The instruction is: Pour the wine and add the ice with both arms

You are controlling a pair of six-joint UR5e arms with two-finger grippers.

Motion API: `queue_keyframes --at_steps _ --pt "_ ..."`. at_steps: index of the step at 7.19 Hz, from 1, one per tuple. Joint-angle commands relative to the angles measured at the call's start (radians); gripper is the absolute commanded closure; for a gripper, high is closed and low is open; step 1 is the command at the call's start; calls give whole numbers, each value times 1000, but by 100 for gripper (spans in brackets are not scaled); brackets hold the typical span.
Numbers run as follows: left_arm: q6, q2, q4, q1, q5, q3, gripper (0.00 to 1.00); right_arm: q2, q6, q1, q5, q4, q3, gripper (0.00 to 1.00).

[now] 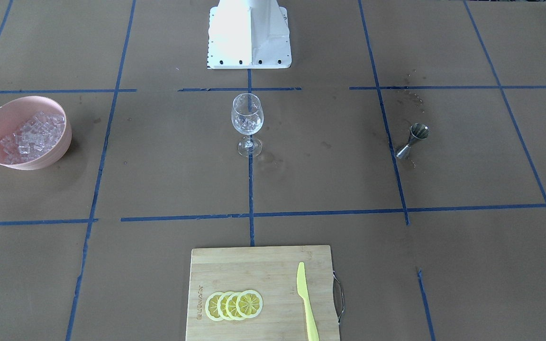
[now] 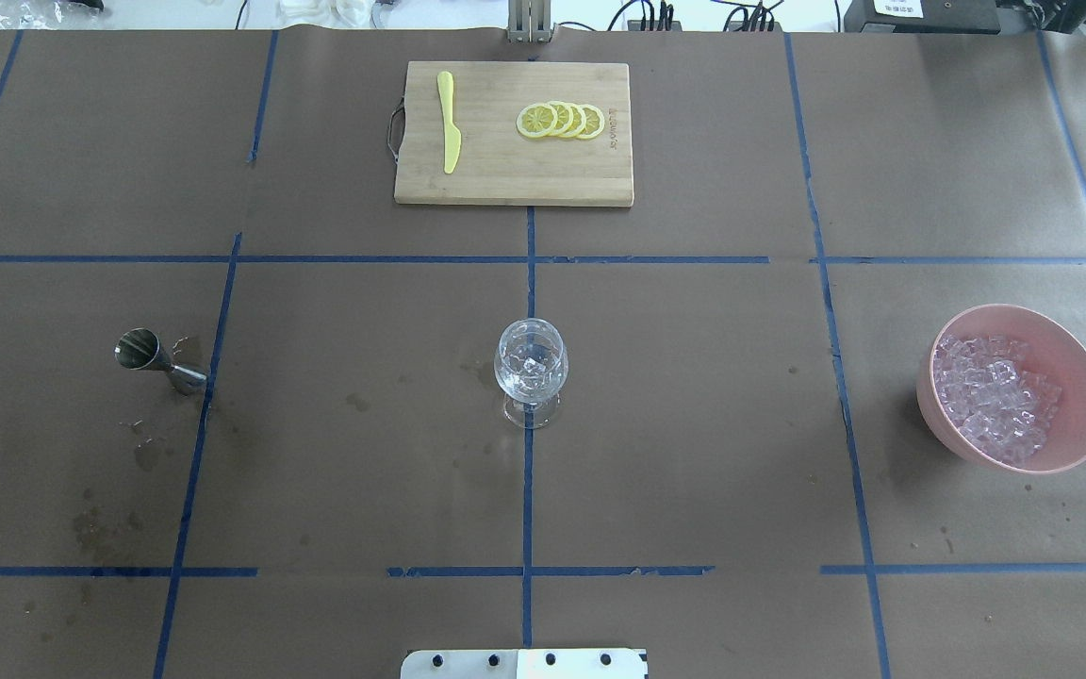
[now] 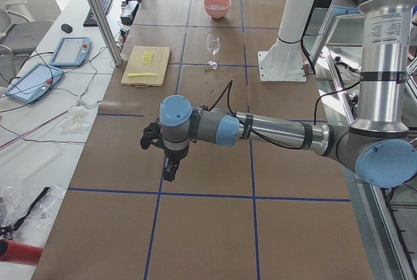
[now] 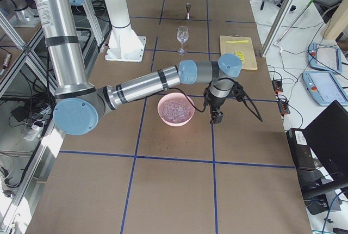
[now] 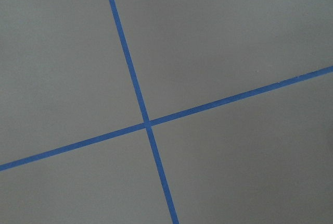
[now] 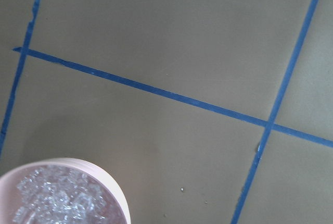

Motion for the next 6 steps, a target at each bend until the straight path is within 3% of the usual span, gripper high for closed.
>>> queue_keyframes --at_steps 1,3,4,5,6 --pt "0 27 0 -1 -1 11 0 -101 -10 81 46 208 -126 0" --pt "-7 35 1 -1 -1 26 0 -95 103 106 26 222 -133 0" --pt "-6 42 1 -3 -2 40 0 -96 184 106 -41 302 -128 0" --pt "-7 47 3 -18 -2 41 0 -125 191 106 -49 395 -136 0" --pt "-7 47 4 -32 -2 43 0 -130 191 106 -46 402 -137 0"
